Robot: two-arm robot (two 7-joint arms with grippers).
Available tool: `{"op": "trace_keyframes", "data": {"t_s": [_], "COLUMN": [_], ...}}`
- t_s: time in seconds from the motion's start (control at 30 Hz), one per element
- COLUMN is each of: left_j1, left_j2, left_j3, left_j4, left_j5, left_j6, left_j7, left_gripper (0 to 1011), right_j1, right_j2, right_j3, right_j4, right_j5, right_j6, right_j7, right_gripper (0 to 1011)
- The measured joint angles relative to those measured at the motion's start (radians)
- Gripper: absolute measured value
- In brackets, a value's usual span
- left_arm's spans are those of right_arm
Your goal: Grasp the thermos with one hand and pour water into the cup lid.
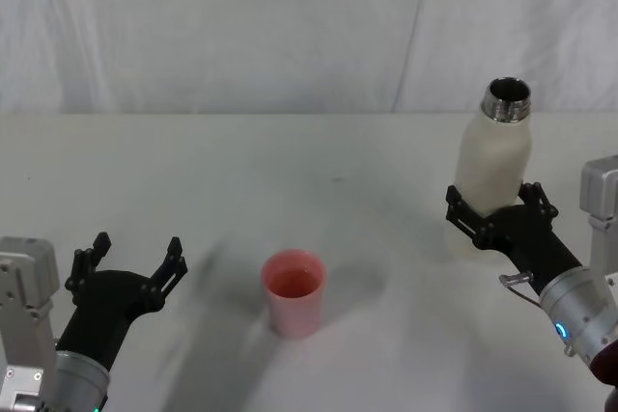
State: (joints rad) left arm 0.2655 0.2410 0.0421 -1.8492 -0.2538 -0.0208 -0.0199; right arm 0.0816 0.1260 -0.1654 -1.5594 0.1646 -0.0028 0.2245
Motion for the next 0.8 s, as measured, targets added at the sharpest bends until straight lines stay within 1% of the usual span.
{"op": "trace_keyframes", "data": {"t_s": [0.13, 0.3, 0.53, 0.7, 0.8], "left_j1": [0.0, 0.0, 0.0, 0.0, 0.0], "left_j2": [0.0, 0.0, 0.0, 0.0, 0.0], "left_j3": [0.0, 0.0, 0.0, 0.0, 0.0], "left_j4": [0.0, 0.0, 0.0, 0.0, 0.0], "left_j5": [0.0, 0.0, 0.0, 0.0, 0.0], "left_j6": [0.0, 0.0, 0.0, 0.0, 0.0], "left_j7": [0.0, 0.0, 0.0, 0.0, 0.0], "left_gripper": [1001, 1001, 1001, 1001, 1001], "right_j1": [0.007, 0.018, 0.037, 0.06, 0.066], "right_j2": [0.009, 0.018, 0.025, 0.026, 0.025], "right_j3": [-0.008, -0.018, -0.027, -0.029, -0.029], "right_j4": [0.003, 0.013, 0.042, 0.08, 0.09], "right_j5": [0.01, 0.014, 0.017, 0.021, 0.022], "right_j6": [0.018, 0.027, 0.026, 0.017, 0.013], "right_j7": [0.002, 0.002, -0.003, -0.009, -0.011], "right_gripper": [960, 960, 960, 960, 960]}}
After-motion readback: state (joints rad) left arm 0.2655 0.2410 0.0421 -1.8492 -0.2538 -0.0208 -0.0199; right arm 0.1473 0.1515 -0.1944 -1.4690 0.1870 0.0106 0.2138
